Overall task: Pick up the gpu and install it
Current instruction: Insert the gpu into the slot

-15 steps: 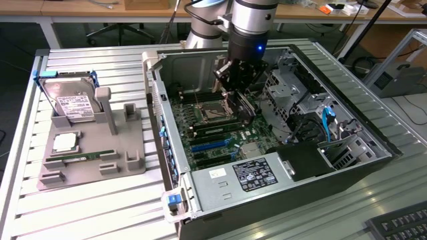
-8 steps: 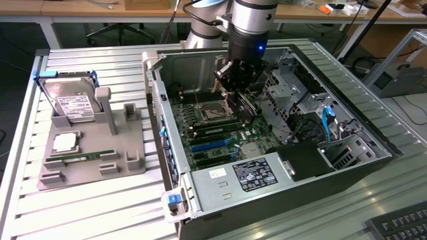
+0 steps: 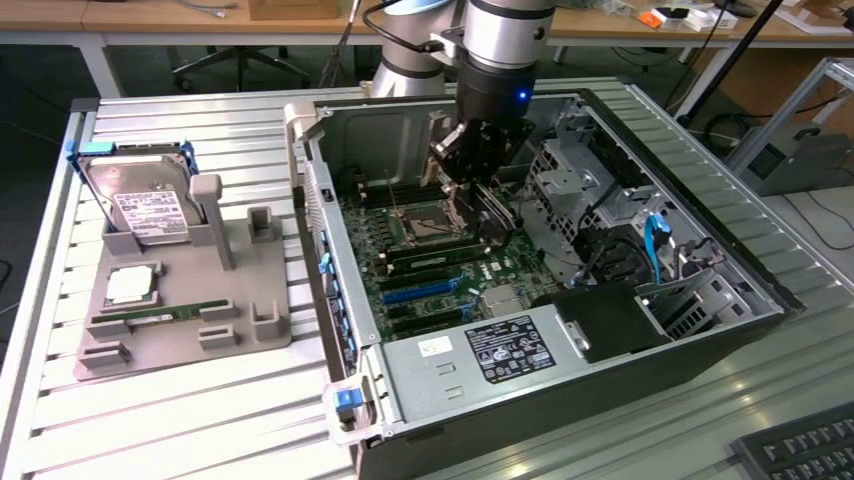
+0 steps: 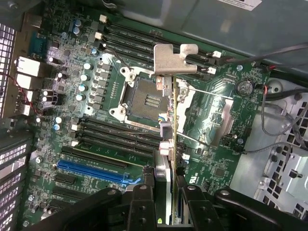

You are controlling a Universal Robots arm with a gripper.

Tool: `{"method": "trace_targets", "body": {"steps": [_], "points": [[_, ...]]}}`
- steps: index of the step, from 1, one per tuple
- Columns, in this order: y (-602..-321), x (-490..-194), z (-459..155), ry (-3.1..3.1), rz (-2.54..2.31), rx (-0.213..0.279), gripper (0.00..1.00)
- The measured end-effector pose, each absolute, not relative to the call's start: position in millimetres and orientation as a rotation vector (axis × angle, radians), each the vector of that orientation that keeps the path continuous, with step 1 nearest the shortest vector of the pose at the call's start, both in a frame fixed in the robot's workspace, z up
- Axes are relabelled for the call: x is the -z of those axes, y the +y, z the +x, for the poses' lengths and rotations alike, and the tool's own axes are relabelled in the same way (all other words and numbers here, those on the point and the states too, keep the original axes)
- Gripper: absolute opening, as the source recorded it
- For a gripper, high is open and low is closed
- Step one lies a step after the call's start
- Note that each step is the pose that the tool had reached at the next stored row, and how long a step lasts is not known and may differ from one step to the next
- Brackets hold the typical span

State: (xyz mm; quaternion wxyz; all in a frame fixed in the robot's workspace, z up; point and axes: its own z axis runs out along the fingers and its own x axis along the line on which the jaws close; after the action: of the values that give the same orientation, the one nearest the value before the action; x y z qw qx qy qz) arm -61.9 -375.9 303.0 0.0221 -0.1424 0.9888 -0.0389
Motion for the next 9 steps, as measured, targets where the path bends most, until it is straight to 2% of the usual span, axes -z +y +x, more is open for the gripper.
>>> {"method": "trace_targets", "body": {"steps": [9], "points": [[-375.9, -303.0, -61.9, 3.045, -0.541, 0.118, 0.27]]}}
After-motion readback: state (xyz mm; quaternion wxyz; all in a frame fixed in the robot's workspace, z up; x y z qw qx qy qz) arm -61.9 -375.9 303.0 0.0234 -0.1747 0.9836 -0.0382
